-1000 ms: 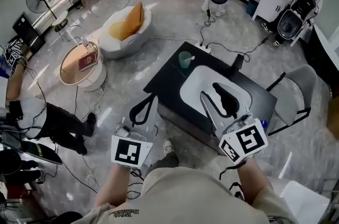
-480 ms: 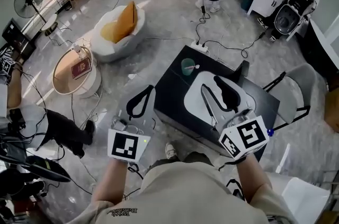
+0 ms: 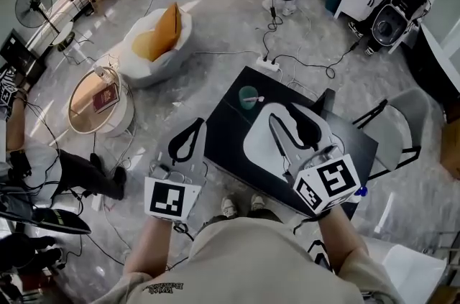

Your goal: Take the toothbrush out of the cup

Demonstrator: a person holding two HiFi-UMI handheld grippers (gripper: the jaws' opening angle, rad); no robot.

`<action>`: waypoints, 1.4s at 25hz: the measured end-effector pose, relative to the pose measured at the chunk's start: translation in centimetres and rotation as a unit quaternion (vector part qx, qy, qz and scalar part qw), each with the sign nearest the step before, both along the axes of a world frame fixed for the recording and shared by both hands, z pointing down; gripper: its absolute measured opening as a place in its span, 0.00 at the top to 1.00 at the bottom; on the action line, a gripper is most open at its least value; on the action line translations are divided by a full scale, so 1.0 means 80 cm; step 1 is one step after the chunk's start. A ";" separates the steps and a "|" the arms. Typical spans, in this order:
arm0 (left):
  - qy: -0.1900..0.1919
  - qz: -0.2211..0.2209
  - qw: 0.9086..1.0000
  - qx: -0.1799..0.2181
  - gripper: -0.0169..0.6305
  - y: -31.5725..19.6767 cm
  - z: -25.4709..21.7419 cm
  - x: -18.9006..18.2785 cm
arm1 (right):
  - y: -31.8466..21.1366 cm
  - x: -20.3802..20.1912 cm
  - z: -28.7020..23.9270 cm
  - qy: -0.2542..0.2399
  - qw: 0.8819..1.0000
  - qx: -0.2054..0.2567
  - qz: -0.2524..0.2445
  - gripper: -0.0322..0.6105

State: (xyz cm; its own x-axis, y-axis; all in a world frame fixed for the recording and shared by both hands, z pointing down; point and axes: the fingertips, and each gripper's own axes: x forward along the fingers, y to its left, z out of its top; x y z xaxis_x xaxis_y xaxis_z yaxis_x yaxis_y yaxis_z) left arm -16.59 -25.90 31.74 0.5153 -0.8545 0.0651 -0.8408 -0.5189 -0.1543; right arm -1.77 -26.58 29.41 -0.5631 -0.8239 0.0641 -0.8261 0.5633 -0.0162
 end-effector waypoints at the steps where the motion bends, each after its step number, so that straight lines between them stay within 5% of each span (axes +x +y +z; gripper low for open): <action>1: -0.003 0.000 1.000 0.001 0.97 -0.004 -0.001 0.003 | -0.006 0.003 0.001 -0.008 1.000 -0.005 -0.001 0.71; 17: -0.021 0.004 0.999 -0.025 0.97 -0.109 0.063 0.035 | -0.151 0.016 0.113 -0.023 0.997 -0.074 0.023 0.71; 35: -0.042 0.006 0.989 -0.142 0.97 -0.196 0.247 0.039 | -0.242 0.010 0.333 0.032 0.981 -0.185 0.045 0.71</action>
State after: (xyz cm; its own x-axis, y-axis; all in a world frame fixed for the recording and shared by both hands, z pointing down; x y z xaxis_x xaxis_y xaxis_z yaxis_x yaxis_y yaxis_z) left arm -13.48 -41.55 51.53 0.5076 -0.7897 0.3445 -0.8252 -0.5606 -0.0690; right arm -0.98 -45.92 56.08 -0.4747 -0.7833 0.4014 -0.8778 0.4543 -0.1518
